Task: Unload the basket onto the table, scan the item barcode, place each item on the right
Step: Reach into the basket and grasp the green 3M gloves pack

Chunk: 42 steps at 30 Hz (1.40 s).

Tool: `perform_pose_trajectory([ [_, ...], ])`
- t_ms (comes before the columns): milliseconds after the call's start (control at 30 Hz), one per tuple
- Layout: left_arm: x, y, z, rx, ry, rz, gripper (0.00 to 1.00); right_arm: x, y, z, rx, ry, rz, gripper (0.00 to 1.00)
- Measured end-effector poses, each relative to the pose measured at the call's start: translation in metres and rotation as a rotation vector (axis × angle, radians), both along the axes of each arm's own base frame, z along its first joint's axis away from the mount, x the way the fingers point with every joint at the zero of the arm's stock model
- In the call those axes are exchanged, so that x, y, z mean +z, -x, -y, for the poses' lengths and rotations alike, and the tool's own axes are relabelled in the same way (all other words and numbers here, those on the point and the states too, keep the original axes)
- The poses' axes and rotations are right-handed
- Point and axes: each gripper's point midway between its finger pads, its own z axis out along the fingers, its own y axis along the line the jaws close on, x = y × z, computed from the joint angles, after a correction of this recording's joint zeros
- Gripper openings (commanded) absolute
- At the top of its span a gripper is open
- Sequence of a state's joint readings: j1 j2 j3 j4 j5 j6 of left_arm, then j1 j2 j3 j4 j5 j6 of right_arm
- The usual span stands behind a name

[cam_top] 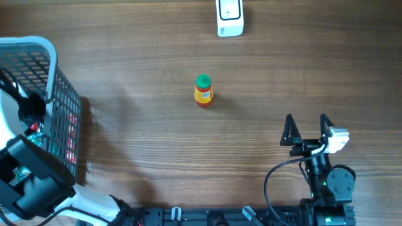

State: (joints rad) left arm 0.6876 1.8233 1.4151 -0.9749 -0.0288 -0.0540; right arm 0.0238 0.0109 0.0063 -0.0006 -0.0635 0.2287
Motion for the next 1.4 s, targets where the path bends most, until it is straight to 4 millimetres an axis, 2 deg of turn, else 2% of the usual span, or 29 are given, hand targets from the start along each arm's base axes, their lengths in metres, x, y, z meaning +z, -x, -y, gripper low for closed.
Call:
perform_pose_trajectory([
  [200, -0.001, 0.004, -0.013, 0.001, -0.066, -0.035, 1.0, 0.0, 0.0, 0.0, 0.0, 0.0, 0.0, 1.0],
  [333, -0.025, 0.011, 0.002, -0.1, -0.015, -0.149, 1.0, 0.0, 0.0, 0.0, 0.0, 0.0, 0.0, 1.0],
  [400, -0.032, 0.014, 0.005, -0.135, -0.027, -0.207, 0.98, 0.0, 0.0, 0.0, 0.0, 0.0, 0.0, 1.0],
  [467, -0.03, 0.025, 0.004, -0.143, -0.053, -0.272, 0.91, 0.0, 0.0, 0.0, 0.0, 0.0, 0.0, 1.0],
  [567, -0.02, 0.053, -0.012, -0.118, -0.161, -0.431, 0.89, 0.0, 0.0, 0.0, 0.0, 0.0, 0.0, 1.0],
  [600, -0.017, 0.058, -0.017, -0.105, -0.188, -0.458, 0.85, 0.0, 0.0, 0.0, 0.0, 0.0, 0.0, 1.0],
  [633, -0.014, 0.062, -0.021, -0.092, -0.218, -0.483, 0.63, 0.0, 0.0, 0.0, 0.0, 0.0, 0.0, 1.0],
  [700, -0.011, 0.065, -0.025, -0.07, -0.247, -0.503, 0.09, 0.0, 0.0, 0.0, 0.0, 0.0, 0.0, 1.0],
  [733, -0.01, 0.069, -0.024, -0.068, -0.243, -0.518, 0.04, 0.0, 0.0, 0.0, 0.0, 0.0, 0.0, 1.0],
  [933, -0.008, 0.071, -0.025, -0.017, -0.265, -0.521, 0.04, 0.0, 0.0, 0.0, 0.0, 0.0, 0.0, 1.0],
  [1000, 0.001, 0.069, -0.029, 0.014, -0.297, -0.511, 0.04, 0.0, 0.0, 0.0, 0.0, 0.0, 0.0, 1.0],
  [1033, 0.009, 0.066, -0.032, 0.028, -0.315, -0.486, 0.04, 0.0, 0.0, 0.0, 0.0, 0.0, 0.0, 1.0],
  [1100, 0.043, 0.052, -0.043, 0.076, -0.391, -0.381, 0.04, 0.0, 0.0, 0.0, 0.0, 0.0, 0.0, 1.0],
  [1200, 0.141, 0.03, -0.057, 0.177, -0.57, -0.076, 0.04, 0.0, 0.0, 0.0, 0.0, 0.0, 0.0, 1.0],
  [1267, 0.202, 0.032, -0.051, 0.223, -0.652, 0.12, 0.04, 0.0, 0.0, 0.0, 0.0, 0.0, 0.0, 1.0],
  [1367, 0.257, 0.036, -0.034, 0.237, -0.697, 0.337, 0.04, 0.0, 0.0, 0.0, 0.0, 0.0, 0.0, 1.0],
  [1400, 0.288, 0.037, -0.018, 0.216, -0.7, 0.479, 0.04, 0.0, 0.0, 0.0, 0.0, 0.0, 0.0, 1.0],
])
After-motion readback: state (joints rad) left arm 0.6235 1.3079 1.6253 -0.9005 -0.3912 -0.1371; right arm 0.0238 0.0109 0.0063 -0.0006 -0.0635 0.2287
